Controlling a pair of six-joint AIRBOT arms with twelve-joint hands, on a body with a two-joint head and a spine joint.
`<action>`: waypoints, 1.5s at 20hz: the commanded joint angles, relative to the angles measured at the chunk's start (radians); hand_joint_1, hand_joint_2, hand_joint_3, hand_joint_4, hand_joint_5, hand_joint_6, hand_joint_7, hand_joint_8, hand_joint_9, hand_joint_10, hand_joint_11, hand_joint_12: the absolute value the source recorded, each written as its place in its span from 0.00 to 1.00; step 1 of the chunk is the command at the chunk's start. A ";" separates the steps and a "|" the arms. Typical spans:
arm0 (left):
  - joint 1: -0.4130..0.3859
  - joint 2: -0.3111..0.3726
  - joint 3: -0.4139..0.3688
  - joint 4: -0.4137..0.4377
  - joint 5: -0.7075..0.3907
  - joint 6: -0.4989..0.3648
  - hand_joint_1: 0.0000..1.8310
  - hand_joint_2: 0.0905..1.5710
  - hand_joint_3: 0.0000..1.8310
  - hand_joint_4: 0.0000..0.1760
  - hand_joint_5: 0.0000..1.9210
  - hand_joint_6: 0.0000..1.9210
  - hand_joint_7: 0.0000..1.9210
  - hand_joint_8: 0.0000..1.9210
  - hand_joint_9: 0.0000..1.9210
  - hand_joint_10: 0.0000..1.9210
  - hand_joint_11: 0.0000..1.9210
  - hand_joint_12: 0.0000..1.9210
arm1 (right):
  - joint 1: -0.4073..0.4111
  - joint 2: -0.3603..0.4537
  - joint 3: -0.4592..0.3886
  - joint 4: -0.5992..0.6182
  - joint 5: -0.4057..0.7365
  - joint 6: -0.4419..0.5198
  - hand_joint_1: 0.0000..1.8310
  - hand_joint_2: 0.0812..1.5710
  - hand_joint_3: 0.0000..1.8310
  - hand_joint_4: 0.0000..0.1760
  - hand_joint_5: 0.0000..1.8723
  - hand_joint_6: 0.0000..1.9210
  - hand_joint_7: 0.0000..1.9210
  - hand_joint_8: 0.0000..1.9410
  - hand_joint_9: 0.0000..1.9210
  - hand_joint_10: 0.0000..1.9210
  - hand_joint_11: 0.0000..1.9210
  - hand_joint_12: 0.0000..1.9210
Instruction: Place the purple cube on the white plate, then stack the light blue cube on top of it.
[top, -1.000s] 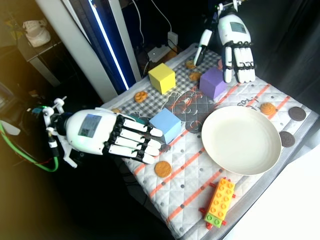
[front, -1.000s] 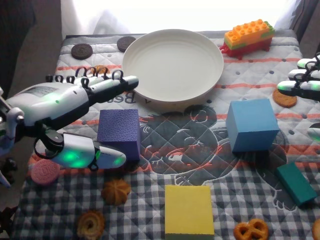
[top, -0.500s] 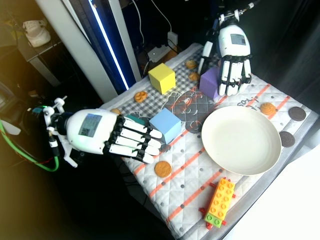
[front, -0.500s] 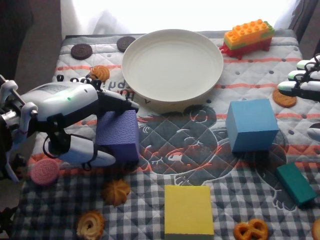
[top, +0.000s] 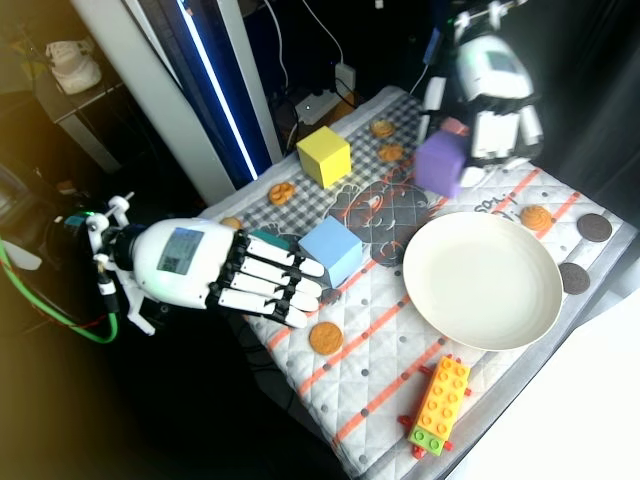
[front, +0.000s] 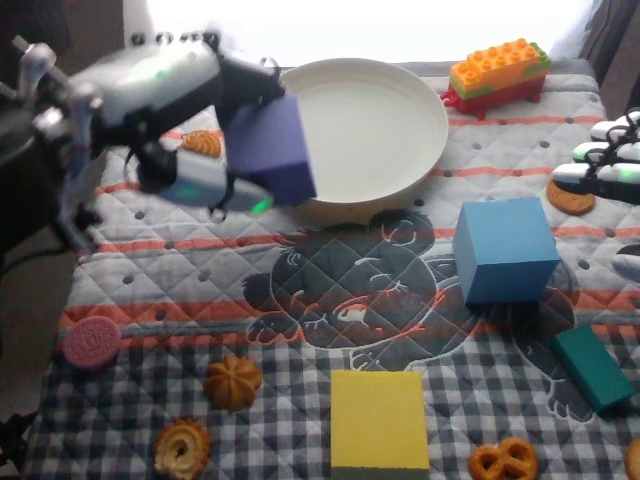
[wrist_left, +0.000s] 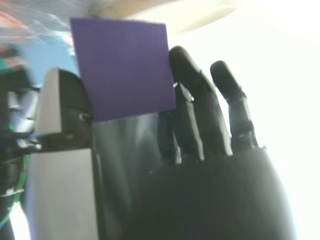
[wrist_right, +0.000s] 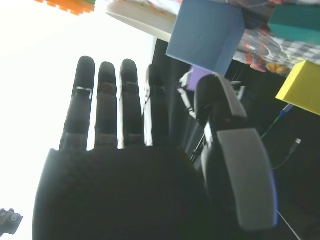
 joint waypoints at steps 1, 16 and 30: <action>-0.036 -0.026 0.034 0.004 -0.068 -0.005 0.66 0.74 0.00 0.00 0.38 0.64 0.49 0.64 0.37 0.63 0.09 0.90 | 0.013 0.003 0.007 0.022 0.114 0.000 0.22 0.88 0.00 0.22 0.20 0.00 0.17 0.00 0.12 0.00 0.04 0.28; -0.147 -0.356 0.463 -0.109 0.163 0.005 0.65 0.76 0.00 0.00 0.39 0.60 0.44 0.74 0.35 0.62 0.05 0.82 | 0.060 -0.053 0.048 -0.021 0.114 0.001 0.18 0.87 0.00 0.51 0.19 0.00 0.18 0.00 0.13 0.00 0.05 0.27; -0.110 -0.376 0.438 -0.249 0.156 0.213 0.38 0.50 0.00 0.77 0.14 0.00 0.22 0.00 0.22 0.07 0.00 0.64 | 0.061 -0.057 0.049 -0.026 0.120 0.020 0.20 0.88 0.00 0.44 0.20 0.00 0.18 0.00 0.13 0.00 0.00 0.34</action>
